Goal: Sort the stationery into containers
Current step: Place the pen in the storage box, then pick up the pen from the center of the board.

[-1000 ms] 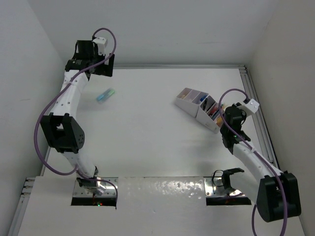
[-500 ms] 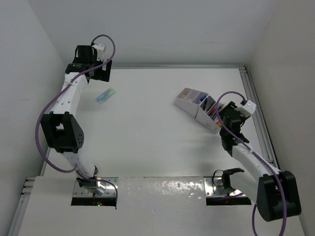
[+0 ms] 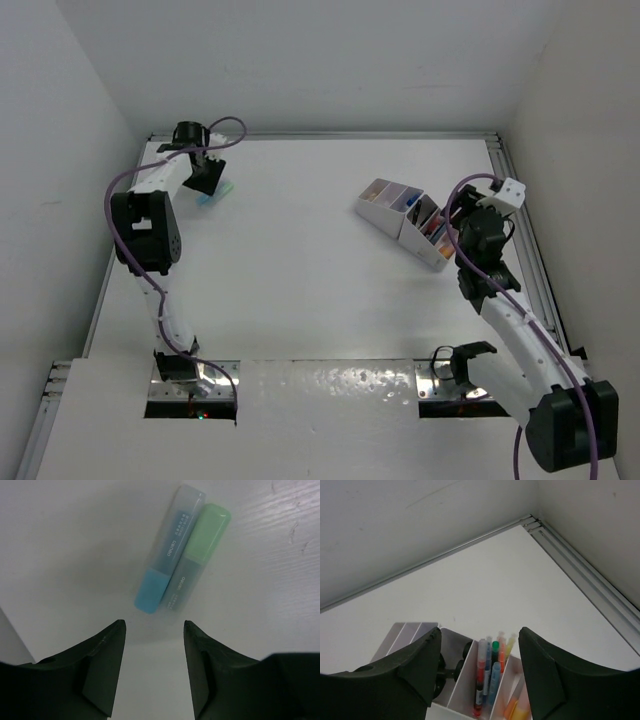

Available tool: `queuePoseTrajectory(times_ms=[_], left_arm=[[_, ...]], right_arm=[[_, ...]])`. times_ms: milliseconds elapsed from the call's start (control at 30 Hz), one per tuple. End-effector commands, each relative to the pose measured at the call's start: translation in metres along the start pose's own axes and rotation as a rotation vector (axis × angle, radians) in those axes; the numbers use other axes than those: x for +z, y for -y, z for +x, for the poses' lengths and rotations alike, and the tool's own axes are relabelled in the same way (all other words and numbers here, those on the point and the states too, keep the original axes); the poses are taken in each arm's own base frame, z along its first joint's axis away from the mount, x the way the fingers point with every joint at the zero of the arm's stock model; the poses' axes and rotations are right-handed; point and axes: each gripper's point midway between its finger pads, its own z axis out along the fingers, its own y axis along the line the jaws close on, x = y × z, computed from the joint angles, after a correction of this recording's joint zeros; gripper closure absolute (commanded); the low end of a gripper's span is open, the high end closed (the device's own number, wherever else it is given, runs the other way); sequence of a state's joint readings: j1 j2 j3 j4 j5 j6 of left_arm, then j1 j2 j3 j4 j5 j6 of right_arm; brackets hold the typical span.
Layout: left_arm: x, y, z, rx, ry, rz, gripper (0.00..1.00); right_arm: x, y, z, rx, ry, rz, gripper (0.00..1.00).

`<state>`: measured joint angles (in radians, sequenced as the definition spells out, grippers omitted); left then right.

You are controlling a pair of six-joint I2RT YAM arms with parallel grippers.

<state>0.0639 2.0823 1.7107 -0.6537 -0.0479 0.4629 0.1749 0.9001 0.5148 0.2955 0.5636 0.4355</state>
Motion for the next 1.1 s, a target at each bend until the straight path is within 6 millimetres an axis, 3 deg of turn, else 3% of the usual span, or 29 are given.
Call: queuePoseTrajectory(times_ms=[0,200,400,933,1033,1067], left_arm=[[-0.009,-0.021,-0.025,0.007,0.075,-0.009,0.52],[0.015,-0.023,-0.021,-0.013,0.043,-0.022,0.53],[0.031,-0.022,-0.024,-0.03,0.052,-0.021,0.61],[0.071,-0.012,0.006,-0.056,-0.066,0.003,0.6],[0.08,-0.01,0.012,-0.06,-0.091,0.0,0.65],[0.085,-0.01,0.013,-0.063,-0.1,0.004,0.76]], right_arm=[[-0.004,-0.019,-0.011,-0.024,0.002,-0.082,0.38],[-0.009,-0.019,-0.009,-0.028,-0.003,-0.095,0.37],[-0.012,-0.017,-0.009,-0.037,-0.003,-0.095,0.37],[-0.014,-0.014,-0.014,-0.043,0.013,-0.079,0.37],[-0.014,-0.014,-0.017,-0.046,0.018,-0.08,0.37],[-0.013,-0.014,-0.018,-0.043,0.021,-0.078,0.37]])
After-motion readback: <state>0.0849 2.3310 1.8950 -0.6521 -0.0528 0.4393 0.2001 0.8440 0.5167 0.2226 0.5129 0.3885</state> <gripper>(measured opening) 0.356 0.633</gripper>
